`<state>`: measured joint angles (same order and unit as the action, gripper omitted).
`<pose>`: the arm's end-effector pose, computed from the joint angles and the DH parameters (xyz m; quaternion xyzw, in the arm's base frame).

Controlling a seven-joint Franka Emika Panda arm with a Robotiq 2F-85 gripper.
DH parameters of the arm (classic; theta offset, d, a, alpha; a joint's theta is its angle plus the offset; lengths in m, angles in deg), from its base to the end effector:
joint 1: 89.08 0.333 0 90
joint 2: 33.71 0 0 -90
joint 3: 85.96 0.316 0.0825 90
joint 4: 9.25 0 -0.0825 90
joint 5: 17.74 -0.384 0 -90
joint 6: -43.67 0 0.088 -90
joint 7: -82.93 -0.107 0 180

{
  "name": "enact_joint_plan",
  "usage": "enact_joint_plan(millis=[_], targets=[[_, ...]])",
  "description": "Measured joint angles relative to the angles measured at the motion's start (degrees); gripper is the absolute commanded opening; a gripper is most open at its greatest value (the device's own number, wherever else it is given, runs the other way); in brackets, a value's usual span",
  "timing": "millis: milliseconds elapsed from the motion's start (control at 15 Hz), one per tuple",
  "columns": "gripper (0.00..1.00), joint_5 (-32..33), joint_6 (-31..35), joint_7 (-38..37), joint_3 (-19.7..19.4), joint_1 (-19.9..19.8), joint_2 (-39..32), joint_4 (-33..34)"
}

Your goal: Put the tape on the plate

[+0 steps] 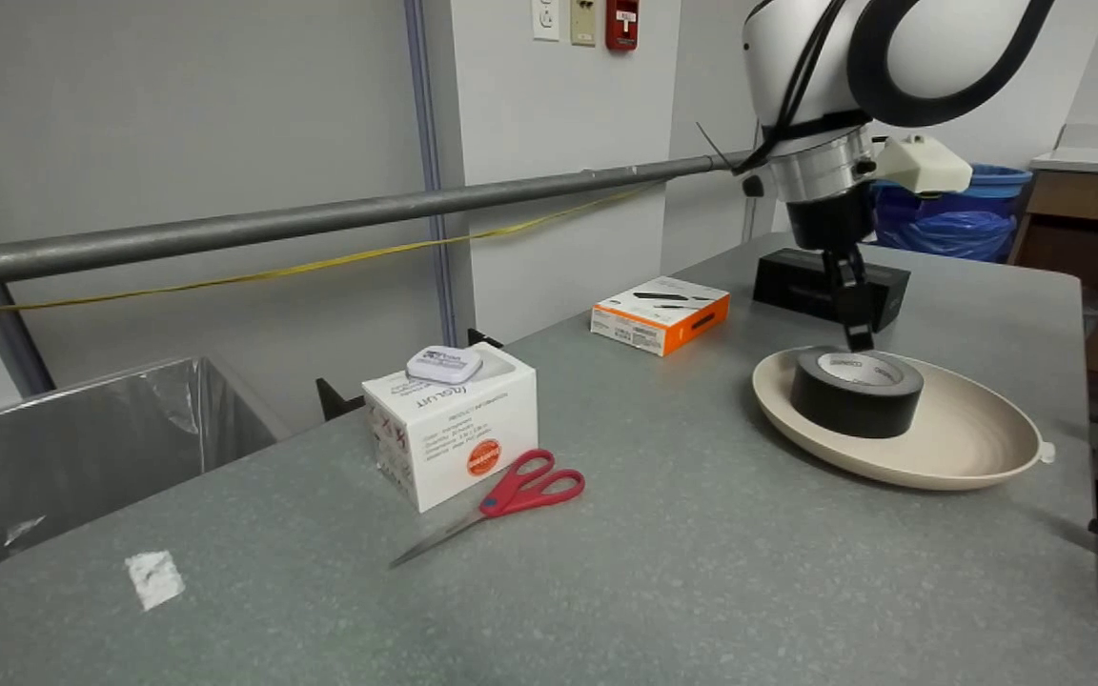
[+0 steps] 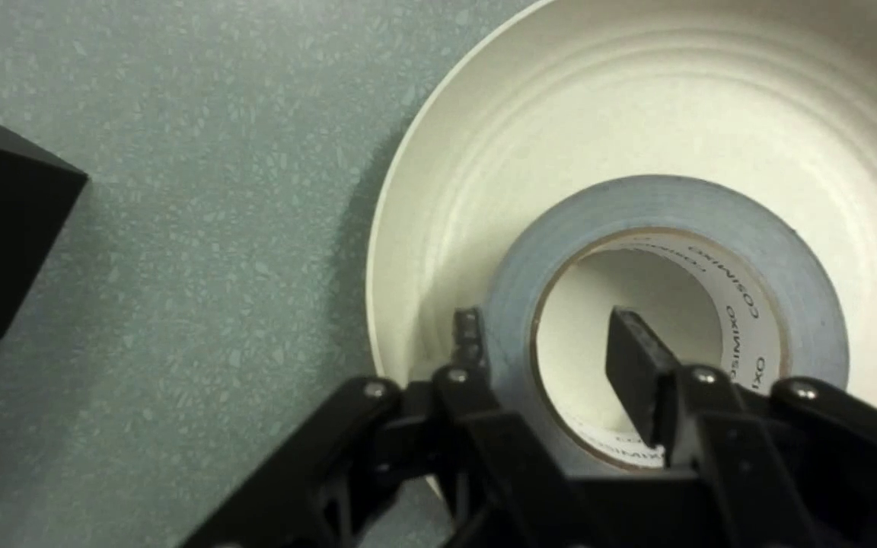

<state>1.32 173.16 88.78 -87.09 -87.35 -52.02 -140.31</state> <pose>0.4919 -0.0039 0.1890 0.9624 0.1801 -0.1754 0.1028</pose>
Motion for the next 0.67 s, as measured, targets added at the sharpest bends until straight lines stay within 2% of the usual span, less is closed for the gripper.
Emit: enact_joint_plan(millis=[200,667], targets=[[0.99,0.00,0.00,0.00,0.00,0.10,0.03,0.20],[1.00,0.00,-0.94,0.04,0.27,0.30,0.21,1.08]])
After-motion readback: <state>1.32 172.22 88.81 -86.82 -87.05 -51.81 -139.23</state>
